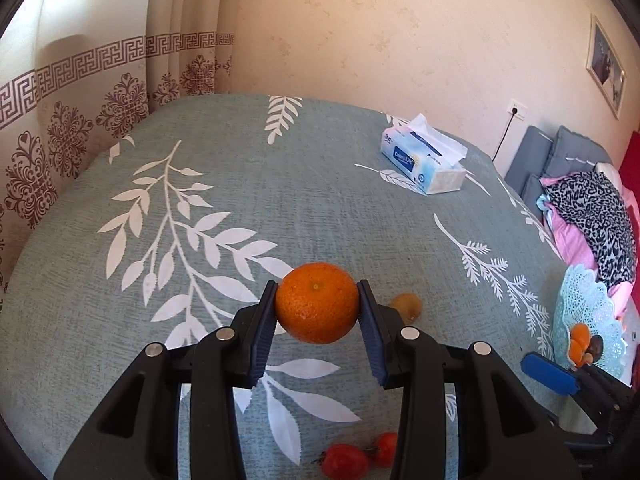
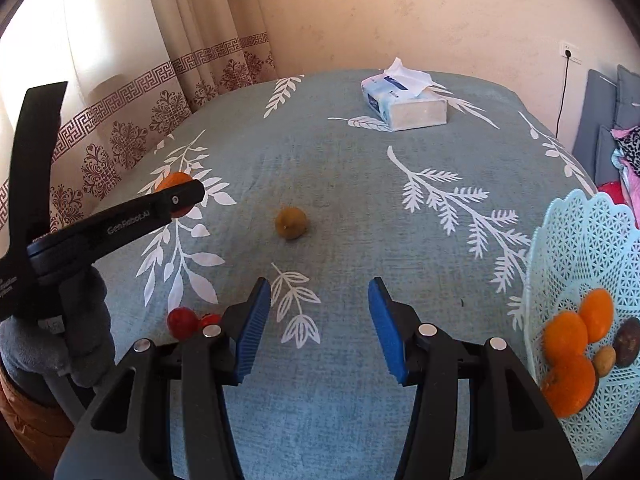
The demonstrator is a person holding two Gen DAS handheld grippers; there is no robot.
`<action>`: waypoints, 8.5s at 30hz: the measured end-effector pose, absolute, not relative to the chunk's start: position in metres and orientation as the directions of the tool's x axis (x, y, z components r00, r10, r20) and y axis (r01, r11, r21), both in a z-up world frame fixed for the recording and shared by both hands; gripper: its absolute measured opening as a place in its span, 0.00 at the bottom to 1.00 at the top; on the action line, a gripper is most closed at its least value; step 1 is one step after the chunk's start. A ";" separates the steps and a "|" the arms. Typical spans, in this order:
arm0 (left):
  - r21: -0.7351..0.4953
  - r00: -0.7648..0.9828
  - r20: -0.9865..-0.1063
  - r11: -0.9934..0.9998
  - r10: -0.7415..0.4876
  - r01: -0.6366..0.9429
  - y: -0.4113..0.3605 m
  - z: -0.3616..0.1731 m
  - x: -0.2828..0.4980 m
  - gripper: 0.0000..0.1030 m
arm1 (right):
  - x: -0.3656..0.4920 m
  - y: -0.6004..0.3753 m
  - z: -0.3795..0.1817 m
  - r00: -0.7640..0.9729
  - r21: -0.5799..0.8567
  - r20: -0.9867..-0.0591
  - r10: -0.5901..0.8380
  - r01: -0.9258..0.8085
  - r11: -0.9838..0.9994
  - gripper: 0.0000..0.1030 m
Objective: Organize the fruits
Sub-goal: 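Grasp a small orange with the left tool, then close right tool on the brown fuzzy fruit while left tool holds the orange, then carry the orange and brown fruit over the basket with both tools, then open right tool over the basket while left tool releases the orange inside, then move both tools back toward the two red cherry tomatoes, then grasp one red cherry tomato with the left tool, then close right tool on the other cherry tomato while left tool holds its tomato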
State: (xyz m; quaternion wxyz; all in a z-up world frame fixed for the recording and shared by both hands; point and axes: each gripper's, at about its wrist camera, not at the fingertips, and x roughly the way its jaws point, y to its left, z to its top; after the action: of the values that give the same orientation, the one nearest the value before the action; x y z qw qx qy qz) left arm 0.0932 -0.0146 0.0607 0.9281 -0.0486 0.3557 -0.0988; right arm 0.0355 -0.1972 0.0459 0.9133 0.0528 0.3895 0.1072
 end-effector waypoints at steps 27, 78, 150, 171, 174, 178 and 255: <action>-0.110 0.747 -0.649 0.989 -0.144 0.095 -0.010 0.050 0.088 0.38 | 0.132 -0.147 0.010 0.606 0.089 -0.769 0.204 -0.214 0.973 0.28; -0.006 0.739 -0.629 0.953 -0.240 0.304 -0.086 0.050 0.038 0.38 | 0.008 -0.298 0.069 0.743 0.107 -0.667 -0.045 0.155 0.982 0.28; -0.063 0.612 -0.688 0.872 -0.391 0.486 -0.219 0.068 0.029 0.79 | -0.058 -0.389 0.074 0.786 0.088 -0.567 -0.245 0.354 0.931 0.56; 0.001 0.691 -0.664 0.924 -0.284 0.381 -0.174 0.065 0.021 0.85 | -0.055 -0.369 0.072 0.792 0.078 -0.576 -0.203 0.301 0.951 0.67; 0.001 0.701 -0.663 0.936 -0.264 0.353 -0.159 0.065 0.022 0.85 | -0.054 -0.362 0.073 0.799 0.081 -0.573 -0.184 0.279 0.957 0.67; -0.001 0.711 -0.663 0.951 -0.233 0.310 -0.136 0.064 0.021 0.85 | -0.054 -0.351 0.075 0.812 0.095 -0.565 -0.147 0.241 0.966 0.67; -0.061 0.707 -0.700 0.994 -0.105 0.088 0.039 0.032 0.016 0.29 | 0.041 -0.110 0.018 0.570 0.154 -0.754 0.326 -0.328 0.932 0.68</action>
State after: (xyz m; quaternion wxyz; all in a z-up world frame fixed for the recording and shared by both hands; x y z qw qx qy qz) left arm 0.0161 0.0388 0.0324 0.9237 -0.0114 0.3793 -0.0522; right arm 0.0406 -0.1097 0.0183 0.8861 -0.0015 0.4252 0.1845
